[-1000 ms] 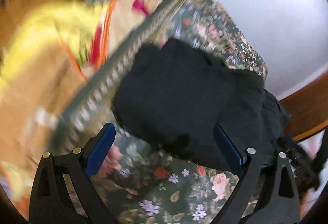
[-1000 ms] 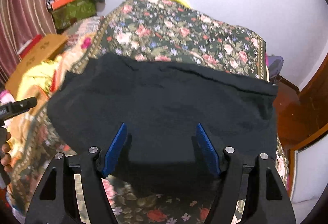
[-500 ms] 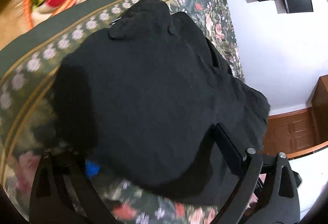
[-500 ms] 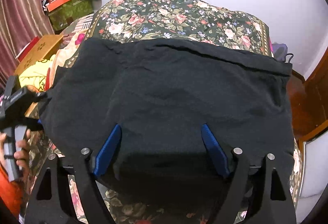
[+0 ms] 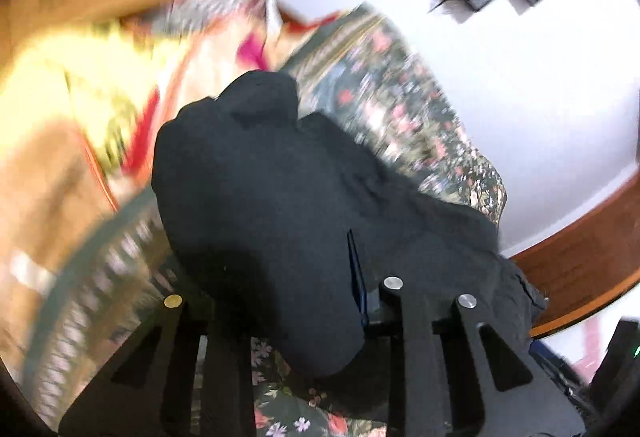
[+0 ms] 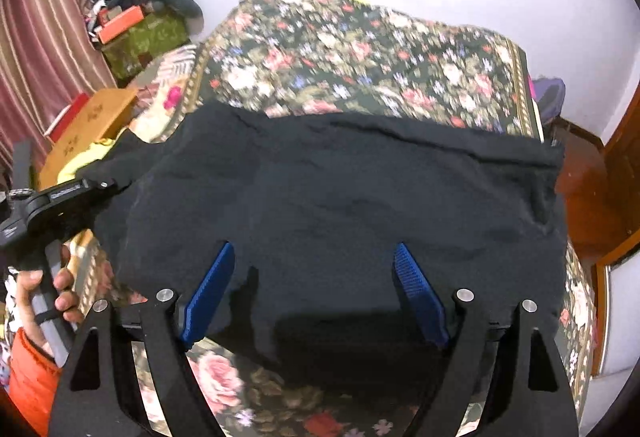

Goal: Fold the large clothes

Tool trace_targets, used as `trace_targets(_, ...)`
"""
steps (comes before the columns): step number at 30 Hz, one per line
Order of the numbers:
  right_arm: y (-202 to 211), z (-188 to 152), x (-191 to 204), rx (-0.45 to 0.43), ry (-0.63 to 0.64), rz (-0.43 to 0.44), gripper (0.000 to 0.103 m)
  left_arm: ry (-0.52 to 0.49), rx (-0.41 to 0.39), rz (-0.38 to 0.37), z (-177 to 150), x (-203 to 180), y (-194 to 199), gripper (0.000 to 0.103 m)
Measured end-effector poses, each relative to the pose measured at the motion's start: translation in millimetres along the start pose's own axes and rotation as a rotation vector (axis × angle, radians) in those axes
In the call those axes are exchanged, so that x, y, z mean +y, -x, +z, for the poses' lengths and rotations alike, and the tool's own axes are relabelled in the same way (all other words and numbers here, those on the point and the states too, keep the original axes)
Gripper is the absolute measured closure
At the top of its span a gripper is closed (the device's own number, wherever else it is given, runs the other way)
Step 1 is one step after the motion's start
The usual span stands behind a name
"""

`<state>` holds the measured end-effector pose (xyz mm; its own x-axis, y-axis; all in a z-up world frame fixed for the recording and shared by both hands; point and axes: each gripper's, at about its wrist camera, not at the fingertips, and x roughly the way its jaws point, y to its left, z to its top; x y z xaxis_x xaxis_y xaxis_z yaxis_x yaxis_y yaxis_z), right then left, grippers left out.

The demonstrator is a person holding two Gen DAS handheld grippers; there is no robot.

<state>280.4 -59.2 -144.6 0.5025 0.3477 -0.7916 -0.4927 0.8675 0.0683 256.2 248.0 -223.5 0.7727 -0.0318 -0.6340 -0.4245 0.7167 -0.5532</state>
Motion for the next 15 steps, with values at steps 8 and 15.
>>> trace_targets(8,-42.1,-2.5,54.4,0.112,0.126,0.058,0.021,-0.212,-0.224,0.037,20.4,-56.6,91.8,0.079)
trace_targets(15,-24.4,-8.1,65.8,0.118,0.210,0.102,0.023,-0.462,-0.270,0.036,-5.0,-129.9,99.9,0.079)
